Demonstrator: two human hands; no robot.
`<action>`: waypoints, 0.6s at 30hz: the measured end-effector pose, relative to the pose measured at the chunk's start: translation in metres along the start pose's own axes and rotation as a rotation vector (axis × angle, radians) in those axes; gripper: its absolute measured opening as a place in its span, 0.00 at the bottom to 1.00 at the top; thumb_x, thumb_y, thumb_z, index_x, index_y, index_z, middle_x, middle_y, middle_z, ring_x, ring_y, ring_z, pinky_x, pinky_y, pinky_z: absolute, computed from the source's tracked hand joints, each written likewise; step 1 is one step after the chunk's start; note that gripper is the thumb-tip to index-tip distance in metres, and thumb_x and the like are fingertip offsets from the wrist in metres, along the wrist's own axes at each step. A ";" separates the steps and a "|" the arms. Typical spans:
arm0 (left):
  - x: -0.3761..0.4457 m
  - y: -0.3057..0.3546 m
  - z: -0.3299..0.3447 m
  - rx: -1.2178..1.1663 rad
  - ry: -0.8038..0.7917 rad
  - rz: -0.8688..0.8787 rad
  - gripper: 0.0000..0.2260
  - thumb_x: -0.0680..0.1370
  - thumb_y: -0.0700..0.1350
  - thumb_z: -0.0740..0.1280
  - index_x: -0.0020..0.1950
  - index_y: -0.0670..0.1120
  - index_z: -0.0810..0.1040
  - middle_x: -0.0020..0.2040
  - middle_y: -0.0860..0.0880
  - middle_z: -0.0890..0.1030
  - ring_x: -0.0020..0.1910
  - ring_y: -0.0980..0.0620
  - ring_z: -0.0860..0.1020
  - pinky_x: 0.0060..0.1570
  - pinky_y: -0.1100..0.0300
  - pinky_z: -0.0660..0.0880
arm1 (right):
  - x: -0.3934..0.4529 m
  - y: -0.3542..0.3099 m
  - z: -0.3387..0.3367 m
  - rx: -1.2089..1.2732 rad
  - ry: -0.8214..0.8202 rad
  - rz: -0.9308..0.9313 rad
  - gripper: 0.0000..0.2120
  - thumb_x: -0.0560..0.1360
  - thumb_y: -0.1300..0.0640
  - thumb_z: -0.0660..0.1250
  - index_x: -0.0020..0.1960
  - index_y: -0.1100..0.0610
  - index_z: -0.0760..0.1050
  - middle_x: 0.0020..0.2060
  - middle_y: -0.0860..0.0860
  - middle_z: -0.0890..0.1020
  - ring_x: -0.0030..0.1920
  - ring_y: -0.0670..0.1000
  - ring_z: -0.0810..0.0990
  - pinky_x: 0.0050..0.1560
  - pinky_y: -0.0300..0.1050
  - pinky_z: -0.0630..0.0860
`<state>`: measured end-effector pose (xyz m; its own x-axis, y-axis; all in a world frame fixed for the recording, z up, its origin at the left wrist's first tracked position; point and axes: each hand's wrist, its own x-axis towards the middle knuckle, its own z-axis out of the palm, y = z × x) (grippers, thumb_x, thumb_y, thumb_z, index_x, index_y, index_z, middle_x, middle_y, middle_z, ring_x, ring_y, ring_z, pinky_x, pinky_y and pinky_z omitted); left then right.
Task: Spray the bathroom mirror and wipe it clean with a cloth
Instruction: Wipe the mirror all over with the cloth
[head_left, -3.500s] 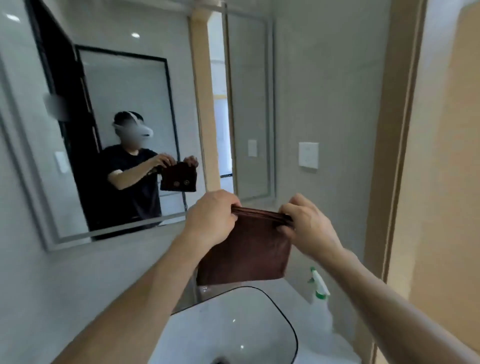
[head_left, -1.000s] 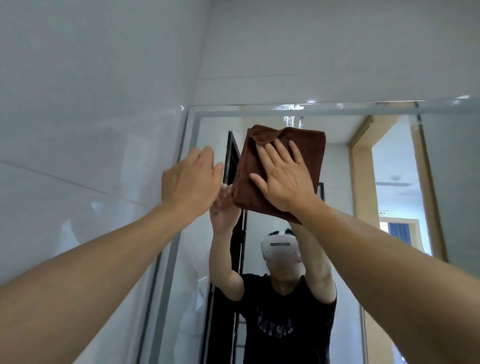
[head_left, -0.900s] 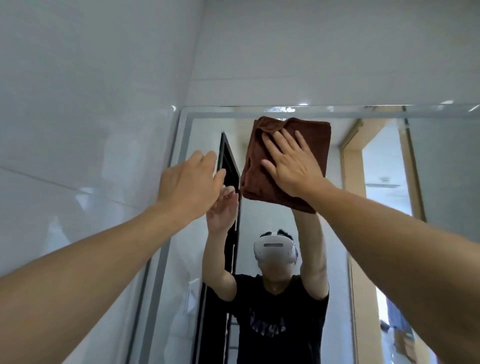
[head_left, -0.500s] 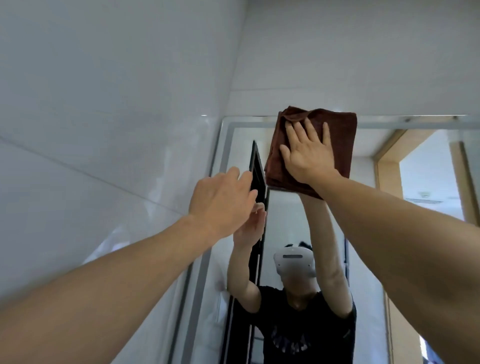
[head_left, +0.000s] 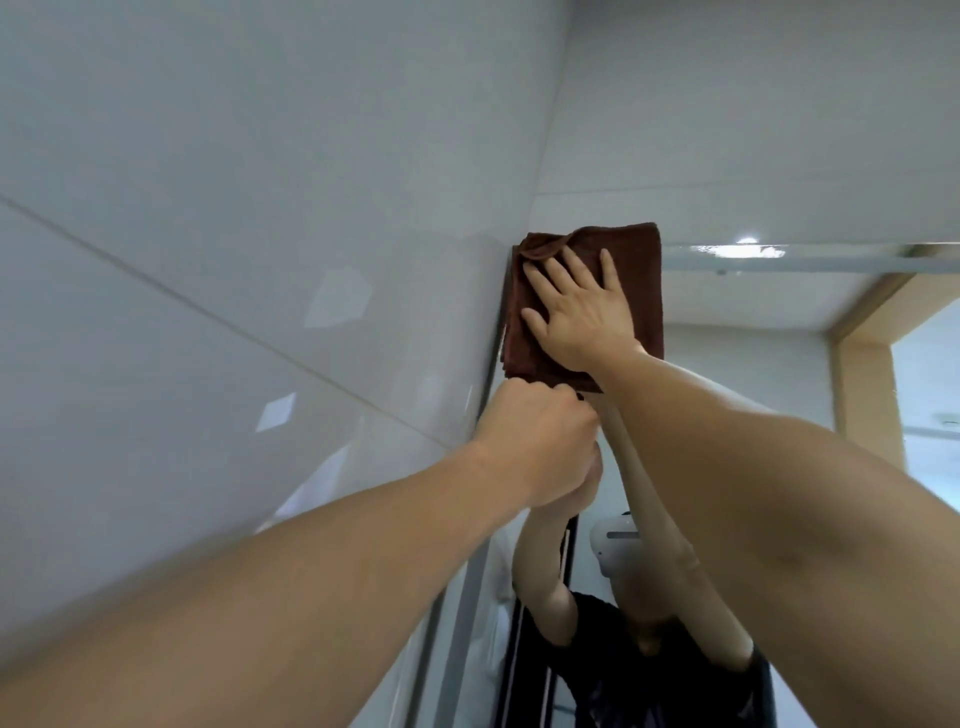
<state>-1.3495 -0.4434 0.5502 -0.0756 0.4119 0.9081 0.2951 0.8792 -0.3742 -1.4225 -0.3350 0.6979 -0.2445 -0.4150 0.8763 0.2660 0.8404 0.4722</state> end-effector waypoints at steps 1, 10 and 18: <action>-0.001 0.003 0.002 0.006 -0.016 -0.004 0.13 0.83 0.51 0.56 0.51 0.47 0.78 0.46 0.48 0.79 0.38 0.47 0.74 0.38 0.54 0.62 | -0.005 0.006 -0.001 -0.003 0.003 0.001 0.30 0.81 0.39 0.47 0.80 0.48 0.55 0.79 0.48 0.60 0.80 0.52 0.51 0.78 0.63 0.41; -0.003 0.041 0.010 -0.172 -0.034 -0.281 0.08 0.83 0.50 0.55 0.51 0.50 0.72 0.44 0.51 0.72 0.41 0.49 0.76 0.38 0.55 0.66 | -0.087 0.133 -0.029 -0.035 0.020 0.153 0.30 0.81 0.39 0.45 0.80 0.47 0.54 0.79 0.49 0.60 0.81 0.52 0.51 0.78 0.63 0.43; -0.018 0.064 0.009 -0.506 0.084 -0.482 0.07 0.82 0.49 0.58 0.55 0.49 0.74 0.53 0.52 0.76 0.47 0.50 0.76 0.43 0.57 0.69 | -0.145 0.193 -0.045 -0.083 0.045 0.296 0.31 0.80 0.39 0.44 0.81 0.49 0.53 0.79 0.50 0.61 0.80 0.53 0.54 0.78 0.64 0.46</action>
<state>-1.3378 -0.3922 0.5083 -0.2410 -0.0334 0.9699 0.6556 0.7313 0.1881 -1.2936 -0.1287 0.6665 -0.1039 -0.1727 0.9795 0.3956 0.8964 0.2001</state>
